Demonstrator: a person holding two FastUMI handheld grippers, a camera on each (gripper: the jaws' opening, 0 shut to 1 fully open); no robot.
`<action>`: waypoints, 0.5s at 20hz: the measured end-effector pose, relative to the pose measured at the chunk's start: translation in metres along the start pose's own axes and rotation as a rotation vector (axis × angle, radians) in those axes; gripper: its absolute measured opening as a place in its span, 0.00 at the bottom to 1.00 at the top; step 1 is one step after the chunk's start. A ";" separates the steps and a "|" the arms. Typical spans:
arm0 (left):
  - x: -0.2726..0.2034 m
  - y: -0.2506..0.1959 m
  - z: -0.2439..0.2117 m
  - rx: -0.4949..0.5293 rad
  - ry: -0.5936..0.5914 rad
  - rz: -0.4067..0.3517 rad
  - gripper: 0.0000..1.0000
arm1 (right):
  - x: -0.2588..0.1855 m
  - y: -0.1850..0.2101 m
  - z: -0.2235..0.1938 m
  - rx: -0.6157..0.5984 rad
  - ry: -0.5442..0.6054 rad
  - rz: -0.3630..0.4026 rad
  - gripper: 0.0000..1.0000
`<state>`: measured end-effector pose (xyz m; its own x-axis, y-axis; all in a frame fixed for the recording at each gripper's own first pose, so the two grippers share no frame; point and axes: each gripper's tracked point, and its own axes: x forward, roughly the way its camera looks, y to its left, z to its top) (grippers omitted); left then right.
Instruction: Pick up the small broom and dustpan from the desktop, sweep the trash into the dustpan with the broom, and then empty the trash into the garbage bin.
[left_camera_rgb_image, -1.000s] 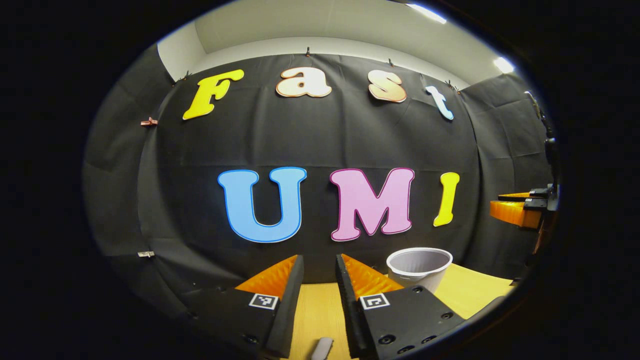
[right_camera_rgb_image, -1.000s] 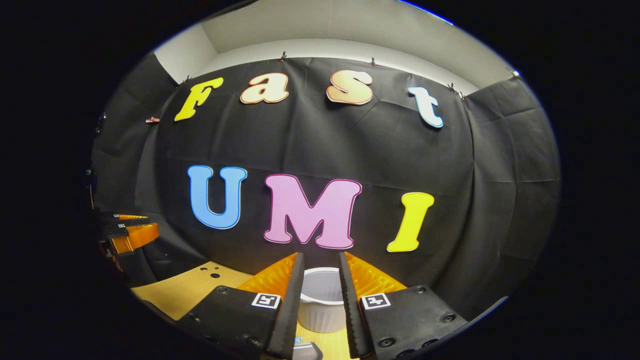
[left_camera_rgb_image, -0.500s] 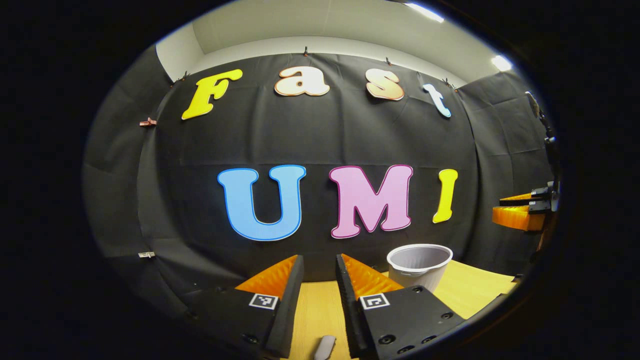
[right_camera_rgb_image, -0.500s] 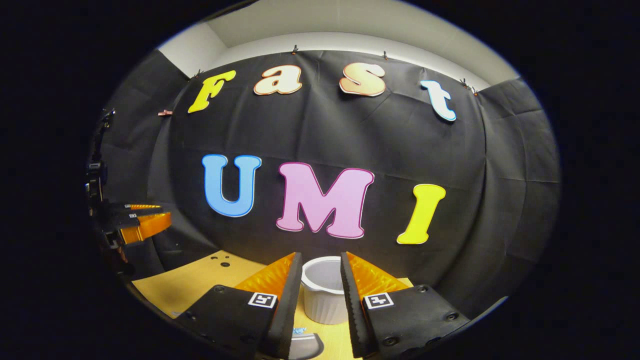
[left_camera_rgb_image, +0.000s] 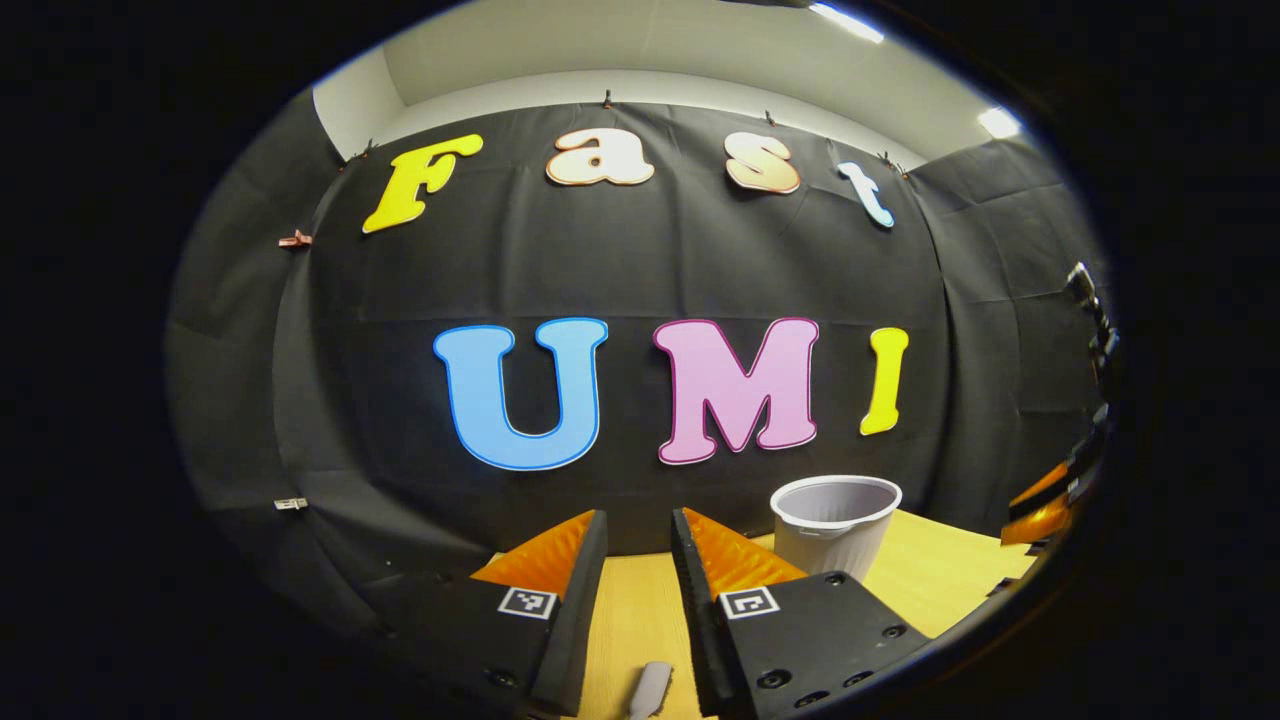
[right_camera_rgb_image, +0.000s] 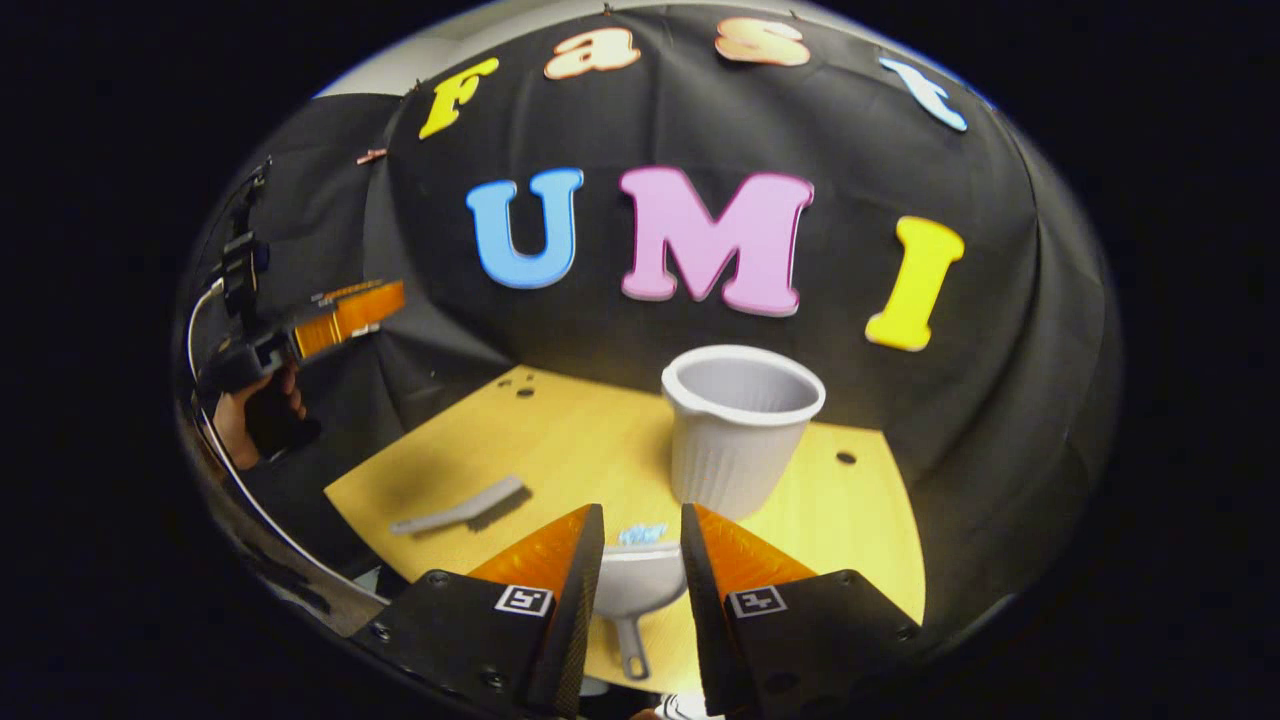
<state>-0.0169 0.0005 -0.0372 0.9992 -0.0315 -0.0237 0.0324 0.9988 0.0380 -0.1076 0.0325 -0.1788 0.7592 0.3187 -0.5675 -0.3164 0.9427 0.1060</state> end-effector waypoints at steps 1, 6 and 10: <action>0.000 -0.001 -0.004 0.004 0.003 -0.001 0.45 | 0.003 0.004 -0.020 -0.001 0.059 0.017 0.48; -0.003 0.001 -0.021 0.017 0.030 -0.004 0.45 | 0.028 0.017 -0.119 -0.037 0.321 0.098 0.49; -0.006 0.011 -0.031 0.023 0.051 0.015 0.45 | 0.047 0.014 -0.180 0.003 0.486 0.086 0.50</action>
<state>-0.0230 0.0130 -0.0677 0.9971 -0.0140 -0.0742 0.0186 0.9979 0.0614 -0.1785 0.0428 -0.3512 0.3770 0.3126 -0.8719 -0.3642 0.9155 0.1708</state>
